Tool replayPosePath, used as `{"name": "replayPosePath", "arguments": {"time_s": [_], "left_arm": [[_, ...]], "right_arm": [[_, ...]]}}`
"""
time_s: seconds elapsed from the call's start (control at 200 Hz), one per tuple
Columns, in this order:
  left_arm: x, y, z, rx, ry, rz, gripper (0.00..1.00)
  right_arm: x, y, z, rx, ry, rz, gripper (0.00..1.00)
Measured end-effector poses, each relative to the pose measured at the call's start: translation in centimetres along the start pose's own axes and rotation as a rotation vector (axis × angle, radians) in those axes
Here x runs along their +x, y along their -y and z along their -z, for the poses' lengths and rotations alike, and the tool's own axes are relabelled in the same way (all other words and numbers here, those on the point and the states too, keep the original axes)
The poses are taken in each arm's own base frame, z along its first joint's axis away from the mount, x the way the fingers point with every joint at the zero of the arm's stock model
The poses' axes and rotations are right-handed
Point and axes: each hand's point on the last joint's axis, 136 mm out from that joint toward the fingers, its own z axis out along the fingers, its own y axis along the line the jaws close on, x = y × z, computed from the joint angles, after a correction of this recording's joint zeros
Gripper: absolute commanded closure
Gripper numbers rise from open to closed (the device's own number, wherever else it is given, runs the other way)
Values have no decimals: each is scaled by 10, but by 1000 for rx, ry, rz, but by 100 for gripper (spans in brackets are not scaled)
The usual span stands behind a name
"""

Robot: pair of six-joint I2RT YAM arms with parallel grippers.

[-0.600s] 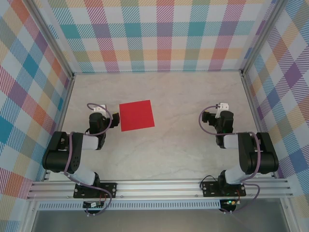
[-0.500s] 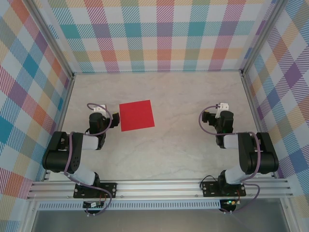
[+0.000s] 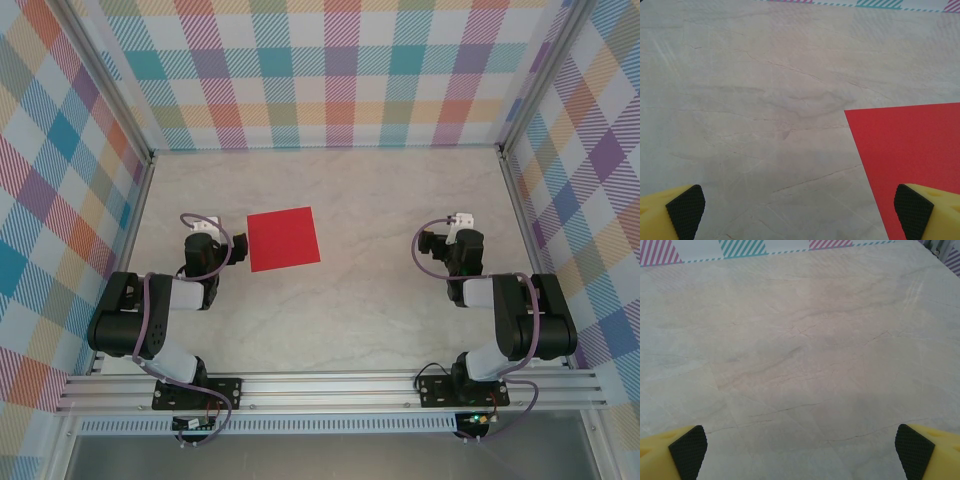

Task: Fold a paper plane with a square sheet of paper (pick it up from the middle)
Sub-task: Move the square sheet of paper to the center of the table.

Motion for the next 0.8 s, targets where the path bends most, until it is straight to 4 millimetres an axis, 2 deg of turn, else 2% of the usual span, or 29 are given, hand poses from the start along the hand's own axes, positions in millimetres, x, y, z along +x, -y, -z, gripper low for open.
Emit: {"name": "replayPosePath", "arguments": {"time_s": [0.215,0.27,0.34,0.405,0.455,0.55,0.655,0.8], "left_arm": [[1,1,0,10,-8,0,0],[3,2,1,13,-24,-1,0],[2,2,5,12,-41,-2,0],[-8,2,10,9,-44,4,0],[-24,3,15,9,-30,15,0],[-53,4,26,7,0,63,0],[-77,8,40,24,13,129,0],[-87,16,53,60,-55,196,0]], "right_arm": [[0,-1,1,-5,-34,1,0],[-9,-2,4,-2,-46,-2,0],[-31,-3,10,-3,-36,-27,0],[-53,-5,18,-7,-23,-77,0],[-68,-8,23,-15,-25,-121,0],[-85,-15,28,-35,-66,-204,0],[-81,-39,33,-76,-151,-251,0],[-52,-101,37,-164,-326,-219,0]]}}
